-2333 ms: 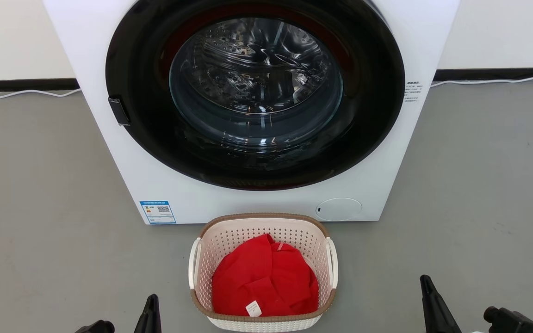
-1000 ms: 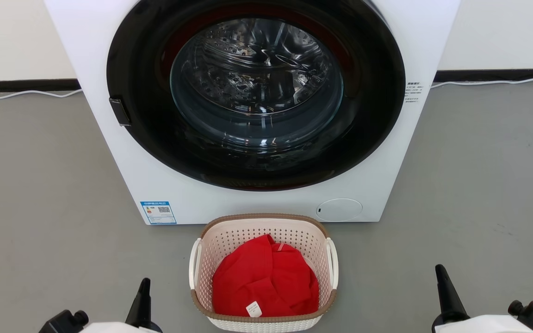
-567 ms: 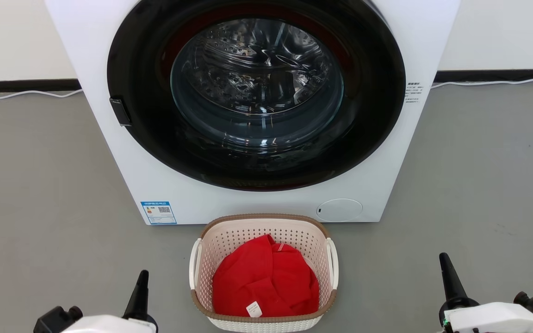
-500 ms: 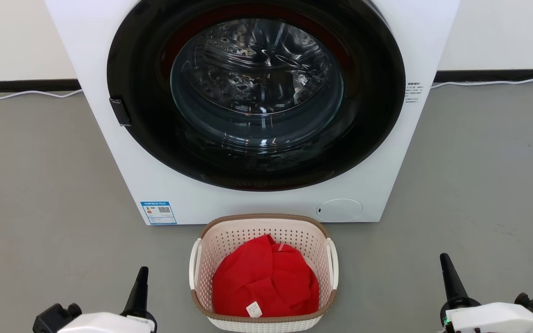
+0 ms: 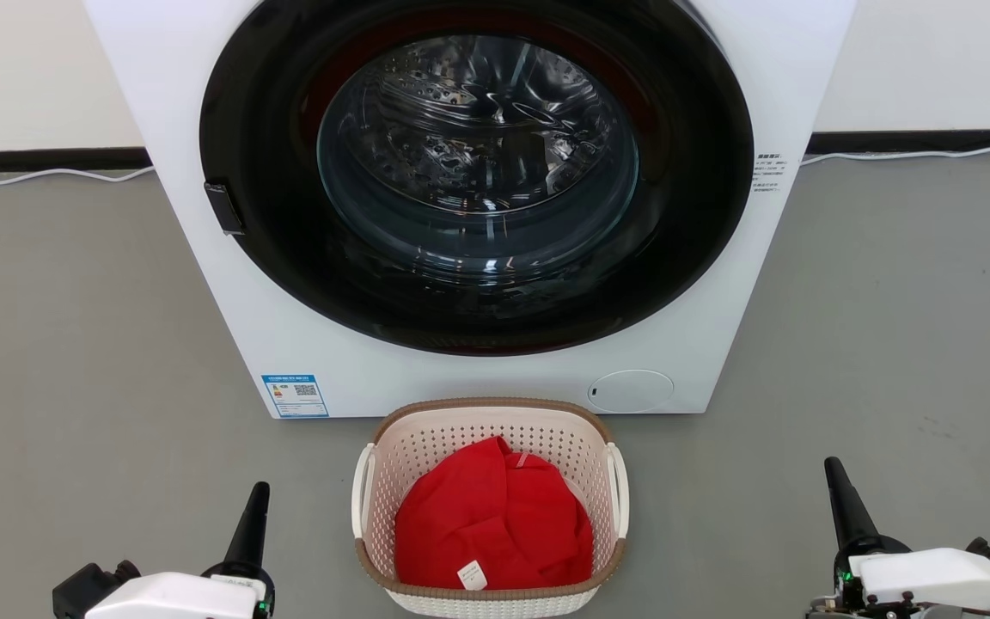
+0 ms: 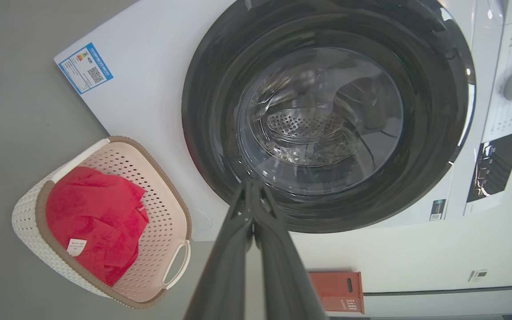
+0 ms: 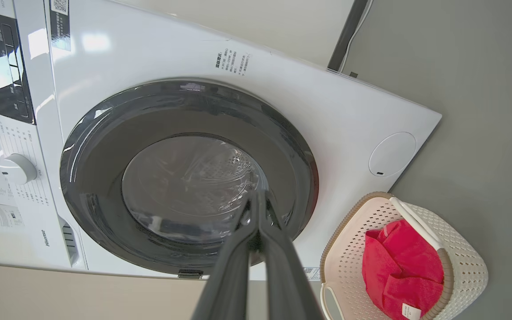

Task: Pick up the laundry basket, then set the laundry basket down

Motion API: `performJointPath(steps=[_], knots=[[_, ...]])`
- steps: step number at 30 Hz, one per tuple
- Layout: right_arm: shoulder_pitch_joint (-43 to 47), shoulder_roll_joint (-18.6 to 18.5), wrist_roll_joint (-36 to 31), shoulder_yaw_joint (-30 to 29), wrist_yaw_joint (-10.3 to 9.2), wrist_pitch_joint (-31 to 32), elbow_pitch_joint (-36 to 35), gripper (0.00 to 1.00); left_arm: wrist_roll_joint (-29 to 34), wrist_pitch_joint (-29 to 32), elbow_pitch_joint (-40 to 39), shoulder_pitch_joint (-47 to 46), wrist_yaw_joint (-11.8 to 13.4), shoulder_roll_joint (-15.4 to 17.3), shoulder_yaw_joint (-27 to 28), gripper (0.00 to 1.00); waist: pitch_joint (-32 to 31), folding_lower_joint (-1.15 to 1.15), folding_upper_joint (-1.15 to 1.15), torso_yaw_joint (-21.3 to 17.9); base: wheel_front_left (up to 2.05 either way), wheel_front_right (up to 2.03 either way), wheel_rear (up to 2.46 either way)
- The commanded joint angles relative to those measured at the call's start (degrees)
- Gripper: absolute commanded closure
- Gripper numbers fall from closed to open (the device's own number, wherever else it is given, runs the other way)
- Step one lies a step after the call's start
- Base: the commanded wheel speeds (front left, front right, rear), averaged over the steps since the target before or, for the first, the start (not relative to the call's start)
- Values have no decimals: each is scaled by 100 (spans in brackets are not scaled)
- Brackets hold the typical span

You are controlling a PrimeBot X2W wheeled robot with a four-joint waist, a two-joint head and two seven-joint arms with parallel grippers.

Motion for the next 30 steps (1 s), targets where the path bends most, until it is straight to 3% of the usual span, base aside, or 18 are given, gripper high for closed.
performJointPath(steps=[1, 30], knots=[[-294, -84, 213, 70, 32, 68, -151, 100, -214, 45, -128, -343, -84, 75, 178, 100, -1, 0, 0, 1, 0, 0, 0], [-568, -76, 1911, -185, 42, 572, -161, 100, -1941, 540, -94, -649, -388, 87, 515, 100, -10, 0, 0, 7, 0, 0, 0]])
